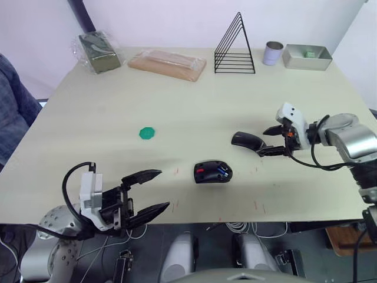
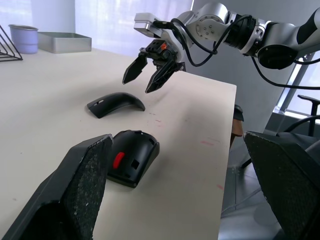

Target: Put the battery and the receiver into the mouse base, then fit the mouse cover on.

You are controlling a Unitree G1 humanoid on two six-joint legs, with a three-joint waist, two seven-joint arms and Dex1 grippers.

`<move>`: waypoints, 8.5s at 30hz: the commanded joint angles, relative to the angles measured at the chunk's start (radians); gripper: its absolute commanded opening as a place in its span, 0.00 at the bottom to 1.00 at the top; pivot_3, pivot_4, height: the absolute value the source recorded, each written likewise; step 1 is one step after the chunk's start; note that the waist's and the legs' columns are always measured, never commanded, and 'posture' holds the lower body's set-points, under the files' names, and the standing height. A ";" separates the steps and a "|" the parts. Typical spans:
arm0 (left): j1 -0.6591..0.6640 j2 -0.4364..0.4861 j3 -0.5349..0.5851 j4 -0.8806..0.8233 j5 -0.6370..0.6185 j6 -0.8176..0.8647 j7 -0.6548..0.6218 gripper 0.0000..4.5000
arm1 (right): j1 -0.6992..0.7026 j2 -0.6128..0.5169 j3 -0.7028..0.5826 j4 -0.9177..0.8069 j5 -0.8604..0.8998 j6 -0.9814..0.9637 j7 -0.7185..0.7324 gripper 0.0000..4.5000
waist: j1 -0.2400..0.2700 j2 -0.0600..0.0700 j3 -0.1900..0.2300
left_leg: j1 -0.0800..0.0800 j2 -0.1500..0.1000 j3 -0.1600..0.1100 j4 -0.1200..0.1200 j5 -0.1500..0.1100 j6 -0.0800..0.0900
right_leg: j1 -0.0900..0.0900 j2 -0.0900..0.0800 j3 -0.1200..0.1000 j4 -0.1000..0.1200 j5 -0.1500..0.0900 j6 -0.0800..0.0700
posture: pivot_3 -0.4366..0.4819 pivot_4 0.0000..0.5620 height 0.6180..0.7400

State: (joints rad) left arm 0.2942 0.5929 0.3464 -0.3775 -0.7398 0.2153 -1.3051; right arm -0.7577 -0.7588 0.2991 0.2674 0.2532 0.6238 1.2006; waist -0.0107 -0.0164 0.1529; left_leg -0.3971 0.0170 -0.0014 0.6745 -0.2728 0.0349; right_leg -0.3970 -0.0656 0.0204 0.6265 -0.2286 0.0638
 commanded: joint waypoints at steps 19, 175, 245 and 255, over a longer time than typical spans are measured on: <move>-0.005 0.019 -0.015 0.013 -0.005 -0.024 0.016 0.99 | 0.022 0.092 -0.055 0.034 -0.095 -0.008 -0.086 1.00 | 0.001 0.000 0.000 | 0.000 0.000 0.000 -0.001 0.000 0.000 | 0.000 0.000 0.000 0.000 0.000 0.000 | 0.48 0.27 1.00; -0.094 0.091 0.033 0.248 0.032 -0.102 -0.100 1.00 | -0.114 0.141 0.355 -0.427 -0.124 0.227 0.001 0.54 | -0.006 0.001 0.001 | -0.003 -0.001 -0.002 -0.009 -0.001 -0.001 | -0.008 -0.014 -0.002 -0.001 -0.001 -0.003 | 0.48 0.27 1.00; -0.099 0.105 0.035 0.248 0.022 -0.086 -0.078 1.00 | -0.066 0.404 0.263 -0.490 -0.003 0.320 -0.231 0.53 | -0.029 -0.001 -0.001 | -0.003 -0.006 -0.002 -0.020 0.000 -0.002 | -0.010 -0.023 -0.010 -0.004 -0.001 -0.004 | 0.48 0.27 1.00; -0.097 0.104 0.034 0.236 0.022 -0.085 -0.068 1.00 | -0.041 0.416 0.305 -0.466 -0.017 0.295 -0.248 0.53 | -0.028 -0.001 -0.001 | -0.003 -0.007 -0.003 -0.020 0.001 -0.003 | -0.011 -0.023 -0.015 -0.004 -0.001 -0.004 | 0.48 0.27 1.00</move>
State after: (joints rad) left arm 0.1968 0.6831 0.3610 -0.1096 -0.7081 0.1311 -1.3713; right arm -0.7947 -0.3474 0.6133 -0.1780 0.2342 0.9330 0.9532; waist -0.0390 -0.0176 0.1519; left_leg -0.3998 0.0105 -0.0040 0.6542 -0.2720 0.0322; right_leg -0.4075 -0.0882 0.0053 0.6231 -0.2301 0.0597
